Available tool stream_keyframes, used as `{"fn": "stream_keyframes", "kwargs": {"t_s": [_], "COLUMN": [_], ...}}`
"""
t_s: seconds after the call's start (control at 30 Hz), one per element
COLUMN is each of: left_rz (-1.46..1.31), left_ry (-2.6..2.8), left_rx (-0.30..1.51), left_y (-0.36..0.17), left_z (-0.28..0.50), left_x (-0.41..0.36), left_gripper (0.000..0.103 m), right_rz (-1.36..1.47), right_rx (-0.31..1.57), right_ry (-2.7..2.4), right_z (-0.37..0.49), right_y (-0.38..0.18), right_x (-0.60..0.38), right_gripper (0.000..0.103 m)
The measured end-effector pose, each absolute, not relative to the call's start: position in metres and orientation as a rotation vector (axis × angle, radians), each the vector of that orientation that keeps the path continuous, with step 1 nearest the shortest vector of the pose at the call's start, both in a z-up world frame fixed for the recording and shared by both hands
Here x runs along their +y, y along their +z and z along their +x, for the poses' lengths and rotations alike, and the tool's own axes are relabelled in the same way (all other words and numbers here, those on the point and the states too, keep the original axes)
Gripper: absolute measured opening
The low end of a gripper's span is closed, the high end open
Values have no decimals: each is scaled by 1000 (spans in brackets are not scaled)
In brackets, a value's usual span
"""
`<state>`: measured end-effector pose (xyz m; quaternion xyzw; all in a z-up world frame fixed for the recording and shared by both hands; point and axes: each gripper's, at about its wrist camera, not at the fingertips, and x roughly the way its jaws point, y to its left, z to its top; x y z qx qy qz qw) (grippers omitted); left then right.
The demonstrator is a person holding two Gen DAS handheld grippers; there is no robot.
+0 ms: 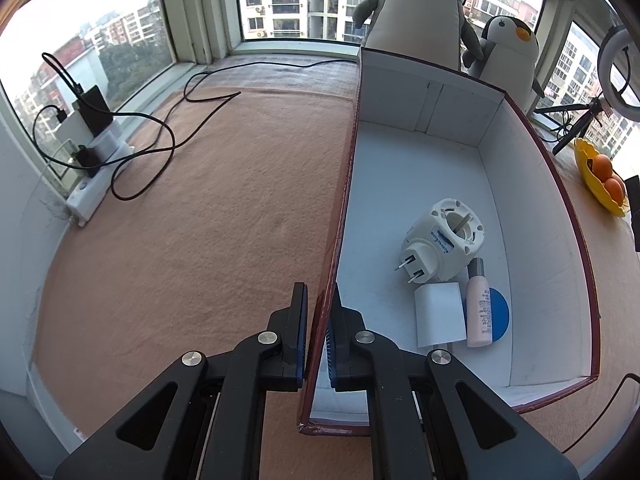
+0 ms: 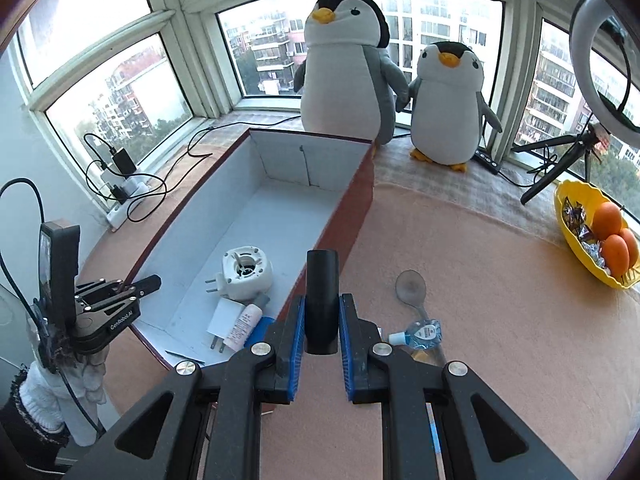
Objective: Organize rigid objects
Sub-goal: 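Carry the black cylinder into the box and release it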
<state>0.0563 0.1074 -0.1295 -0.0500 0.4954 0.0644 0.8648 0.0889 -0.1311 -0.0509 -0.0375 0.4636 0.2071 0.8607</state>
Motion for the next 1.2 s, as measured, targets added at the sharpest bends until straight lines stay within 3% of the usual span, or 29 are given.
{"fn": "stream_keyframes", "kwargs": {"t_s": [1.2], "left_rz": [-119], "left_ry": [78], "left_rx": [1029], "left_y": [-134], "left_z": [64], "left_x": [111], "left_gripper": [5], "right_rz": [-142], "right_rx": [1053], "right_ry": [443], "right_z": [115], "right_y": [-86], "right_x": [-61], "right_gripper": [15]}}
